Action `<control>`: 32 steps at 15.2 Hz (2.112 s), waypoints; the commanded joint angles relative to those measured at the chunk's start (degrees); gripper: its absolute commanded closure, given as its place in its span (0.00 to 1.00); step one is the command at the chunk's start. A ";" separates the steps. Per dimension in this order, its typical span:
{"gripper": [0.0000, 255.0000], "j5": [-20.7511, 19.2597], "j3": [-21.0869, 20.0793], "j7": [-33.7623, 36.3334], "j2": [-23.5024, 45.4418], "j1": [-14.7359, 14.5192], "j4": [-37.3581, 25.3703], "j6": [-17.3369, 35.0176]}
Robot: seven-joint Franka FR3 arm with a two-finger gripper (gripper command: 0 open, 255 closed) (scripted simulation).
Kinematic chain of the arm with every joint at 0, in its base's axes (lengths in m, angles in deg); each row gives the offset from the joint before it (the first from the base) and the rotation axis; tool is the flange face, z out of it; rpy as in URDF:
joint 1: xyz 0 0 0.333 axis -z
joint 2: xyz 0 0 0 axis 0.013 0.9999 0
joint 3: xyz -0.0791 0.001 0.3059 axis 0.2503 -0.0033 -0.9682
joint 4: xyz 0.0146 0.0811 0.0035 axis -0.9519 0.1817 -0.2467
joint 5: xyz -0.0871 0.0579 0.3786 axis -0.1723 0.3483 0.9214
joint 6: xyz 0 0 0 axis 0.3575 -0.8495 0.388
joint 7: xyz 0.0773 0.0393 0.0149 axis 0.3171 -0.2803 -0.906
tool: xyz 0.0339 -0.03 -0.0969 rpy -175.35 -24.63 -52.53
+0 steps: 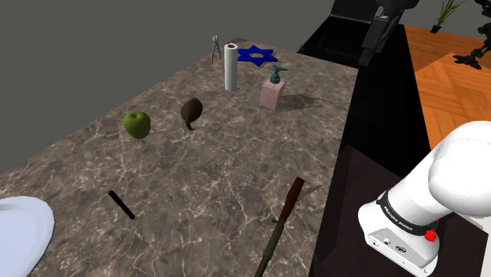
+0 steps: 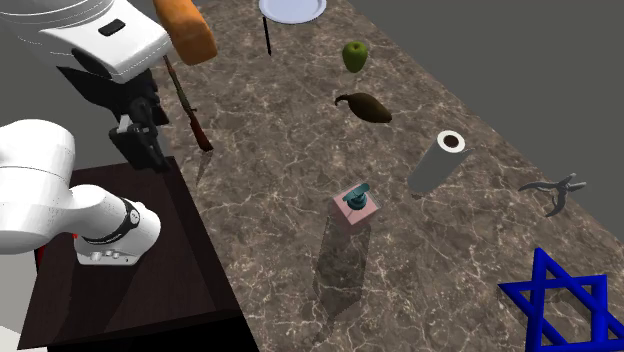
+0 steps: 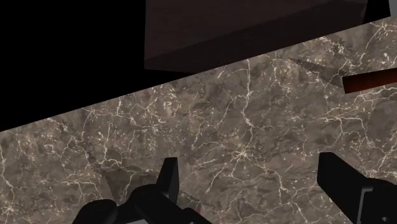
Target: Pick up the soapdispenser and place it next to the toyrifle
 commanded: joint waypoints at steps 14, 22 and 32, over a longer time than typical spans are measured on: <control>0.00 2.45 5.36 -4.24 28.89 -0.64 -12.21 15.21; 0.00 6.91 7.38 -8.17 47.67 -0.44 -26.12 18.69; 0.00 12.02 7.37 -11.45 66.84 1.53 -43.77 18.53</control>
